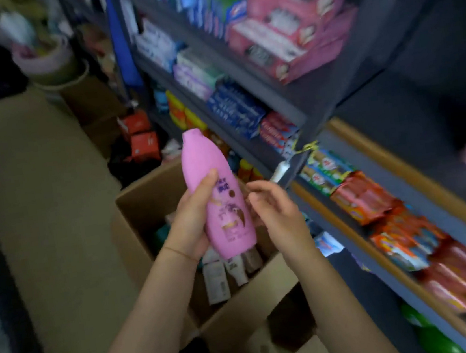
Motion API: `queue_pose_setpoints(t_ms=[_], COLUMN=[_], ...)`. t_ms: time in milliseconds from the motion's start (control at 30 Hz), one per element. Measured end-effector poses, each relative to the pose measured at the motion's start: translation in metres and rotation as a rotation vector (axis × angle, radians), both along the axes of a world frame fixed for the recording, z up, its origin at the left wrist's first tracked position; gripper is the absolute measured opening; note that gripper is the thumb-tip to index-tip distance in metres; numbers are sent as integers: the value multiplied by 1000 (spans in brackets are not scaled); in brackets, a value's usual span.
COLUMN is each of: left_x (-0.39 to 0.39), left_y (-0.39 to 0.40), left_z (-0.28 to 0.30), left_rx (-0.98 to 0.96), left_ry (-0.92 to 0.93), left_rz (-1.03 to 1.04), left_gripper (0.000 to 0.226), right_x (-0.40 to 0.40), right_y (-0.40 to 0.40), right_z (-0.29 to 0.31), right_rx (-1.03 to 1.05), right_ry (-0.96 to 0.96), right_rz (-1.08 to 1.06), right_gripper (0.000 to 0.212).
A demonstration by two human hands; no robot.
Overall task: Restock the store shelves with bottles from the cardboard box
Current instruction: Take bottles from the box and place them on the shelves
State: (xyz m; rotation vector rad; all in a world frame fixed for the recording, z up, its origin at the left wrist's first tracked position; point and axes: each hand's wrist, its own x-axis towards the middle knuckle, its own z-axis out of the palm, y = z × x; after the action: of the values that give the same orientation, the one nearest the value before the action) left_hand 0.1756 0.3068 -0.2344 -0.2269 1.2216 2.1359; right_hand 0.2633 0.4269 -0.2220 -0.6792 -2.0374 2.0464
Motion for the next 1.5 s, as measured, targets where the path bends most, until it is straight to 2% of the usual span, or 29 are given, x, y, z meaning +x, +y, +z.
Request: queue_pose_setpoints(t_ms=[67, 200, 367, 500, 700, 833, 1067, 1233, 1400, 1500], left_x=[21, 58, 100, 115, 124, 127, 126, 92, 51, 36], left_y=[25, 76, 129, 165, 219, 252, 282, 300, 321, 332], left_z=[18, 46, 80, 111, 131, 129, 106, 95, 87, 83], left_rx=[-31, -137, -78, -37, -71, -86, -195, -297, -296, -219], left_ry=[44, 191, 419, 648, 916, 925, 985, 984, 928, 836], left_rz=[-43, -171, -441, -603, -711, -802, -833, -807, -802, -802], left_gripper=[56, 40, 51, 66, 60, 49, 46, 35, 61, 53], right_x=[24, 72, 126, 157, 176, 181, 183, 143, 96, 79], right_y=[18, 54, 105, 132, 178, 210, 233, 243, 258, 265], right_z=[17, 43, 73, 95, 105, 93, 84, 86, 91, 82], right_rx=[46, 120, 156, 262, 492, 640, 460, 523, 499, 443], right_ry=[-1, -3, 41, 143, 258, 146, 2, -47, -76, -46], right_rz=[-32, -51, -117, -310, -650, -758, -721, -680, -673, -688], right_gripper=[12, 34, 41, 49, 54, 59, 56, 65, 50, 46])
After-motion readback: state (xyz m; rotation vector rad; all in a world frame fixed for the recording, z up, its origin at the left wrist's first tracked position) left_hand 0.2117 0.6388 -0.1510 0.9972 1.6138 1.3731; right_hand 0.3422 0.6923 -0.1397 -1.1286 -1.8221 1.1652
